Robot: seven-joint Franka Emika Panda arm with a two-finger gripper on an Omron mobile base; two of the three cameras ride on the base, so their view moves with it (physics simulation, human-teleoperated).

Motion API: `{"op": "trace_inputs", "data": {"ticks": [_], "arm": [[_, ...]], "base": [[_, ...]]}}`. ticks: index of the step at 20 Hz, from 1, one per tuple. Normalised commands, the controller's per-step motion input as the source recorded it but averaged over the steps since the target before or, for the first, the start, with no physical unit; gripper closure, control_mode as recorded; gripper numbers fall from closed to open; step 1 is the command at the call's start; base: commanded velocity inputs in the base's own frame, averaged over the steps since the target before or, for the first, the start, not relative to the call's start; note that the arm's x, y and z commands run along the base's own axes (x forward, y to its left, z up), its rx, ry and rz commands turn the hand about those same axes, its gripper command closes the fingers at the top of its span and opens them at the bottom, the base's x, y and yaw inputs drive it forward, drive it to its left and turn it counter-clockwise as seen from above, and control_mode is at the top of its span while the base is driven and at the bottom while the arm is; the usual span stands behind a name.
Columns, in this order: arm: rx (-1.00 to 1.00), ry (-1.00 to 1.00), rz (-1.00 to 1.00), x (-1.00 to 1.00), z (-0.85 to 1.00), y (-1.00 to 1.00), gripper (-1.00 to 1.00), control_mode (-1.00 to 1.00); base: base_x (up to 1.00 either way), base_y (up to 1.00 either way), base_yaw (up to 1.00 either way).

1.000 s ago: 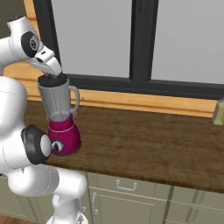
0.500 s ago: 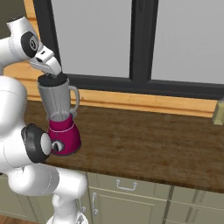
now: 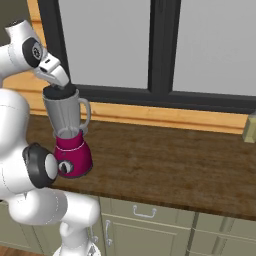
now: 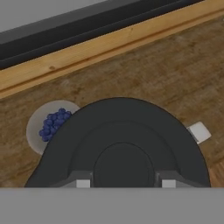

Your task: Close the lid blender by securely placing the lid on top.

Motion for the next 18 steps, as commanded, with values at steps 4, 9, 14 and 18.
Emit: {"op": "trace_inputs", "data": {"ticks": [4,9,14,18], "arm": [[0.0,-0.02,0.0,0.0,-0.03,0.16,1.0,-1.0],[0.0,0.05,0.0,-0.05,-0.01,0.09,1.0,-1.0],[0.0,0.13,0.0,0.0,0.0,0.02,1.0,-1.0],[-0.08,0.18,0.09,0.02,0.0,0.08,1.0,-1.0]], "base": [[0.0,0.0,0.0],[0.0,0.0,0.0],[0.0,0.0,0.0],[0.0,0.0,0.0]]}}
